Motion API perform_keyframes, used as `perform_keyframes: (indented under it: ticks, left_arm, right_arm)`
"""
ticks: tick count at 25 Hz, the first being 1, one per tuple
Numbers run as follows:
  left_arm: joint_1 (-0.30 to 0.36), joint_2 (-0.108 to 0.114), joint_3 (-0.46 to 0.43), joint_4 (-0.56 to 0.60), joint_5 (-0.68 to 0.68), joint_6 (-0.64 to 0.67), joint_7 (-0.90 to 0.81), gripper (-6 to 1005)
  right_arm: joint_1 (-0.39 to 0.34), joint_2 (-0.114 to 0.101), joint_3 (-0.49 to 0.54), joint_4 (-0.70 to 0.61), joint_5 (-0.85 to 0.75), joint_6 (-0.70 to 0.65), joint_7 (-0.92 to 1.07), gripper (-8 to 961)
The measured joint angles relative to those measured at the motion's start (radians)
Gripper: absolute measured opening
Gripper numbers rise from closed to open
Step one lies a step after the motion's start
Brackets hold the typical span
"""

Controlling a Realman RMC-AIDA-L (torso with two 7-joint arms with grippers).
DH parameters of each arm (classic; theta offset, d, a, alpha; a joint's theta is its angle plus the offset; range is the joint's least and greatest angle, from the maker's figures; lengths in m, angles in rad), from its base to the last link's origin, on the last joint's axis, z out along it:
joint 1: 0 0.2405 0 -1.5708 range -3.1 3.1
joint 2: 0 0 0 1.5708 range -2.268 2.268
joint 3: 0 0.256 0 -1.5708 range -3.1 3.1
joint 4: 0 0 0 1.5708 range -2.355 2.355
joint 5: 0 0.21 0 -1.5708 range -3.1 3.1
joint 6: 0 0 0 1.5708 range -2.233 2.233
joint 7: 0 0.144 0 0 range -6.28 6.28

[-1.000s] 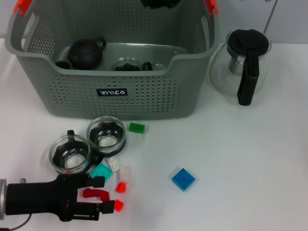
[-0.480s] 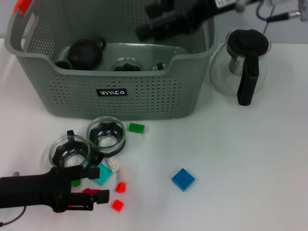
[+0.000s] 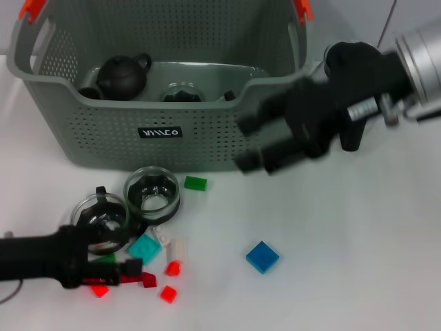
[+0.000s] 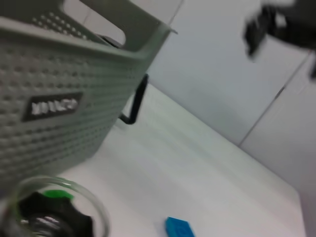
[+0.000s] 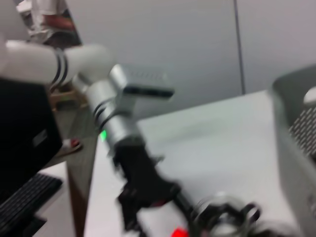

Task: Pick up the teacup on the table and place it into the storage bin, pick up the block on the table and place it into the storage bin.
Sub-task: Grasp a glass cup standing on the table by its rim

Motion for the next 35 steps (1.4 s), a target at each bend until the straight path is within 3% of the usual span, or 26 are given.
perform_keyframes:
  ticks: [9, 19, 28, 35]
  left_arm:
    - [-0.013, 0.019, -0.023, -0.169, 0.004, 0.048, -0.115, 907]
    - [-0.028, 0.036, -0.010, -0.192, 0.011, 0.045, -0.137, 905]
    - [-0.035, 0.074, 0.009, -0.300, 0.025, 0.014, -0.355, 906]
    - [-0.100, 0.082, 0.070, -0.443, 0.189, 0.020, -0.616, 907]
  right_arm:
    - [-0.082, 0.009, -0.043, 0.005, 0.000, -0.020, -0.029, 689]
    - [-0.044, 0.029, -0.069, 0.059, -0.063, 0.037, -0.051, 686]
    - [-0.032, 0.026, -0.067, 0.066, -0.066, 0.074, -0.046, 686]
    - [-0.029, 0.031, -0.071, 0.099, -0.066, 0.116, -0.050, 687]
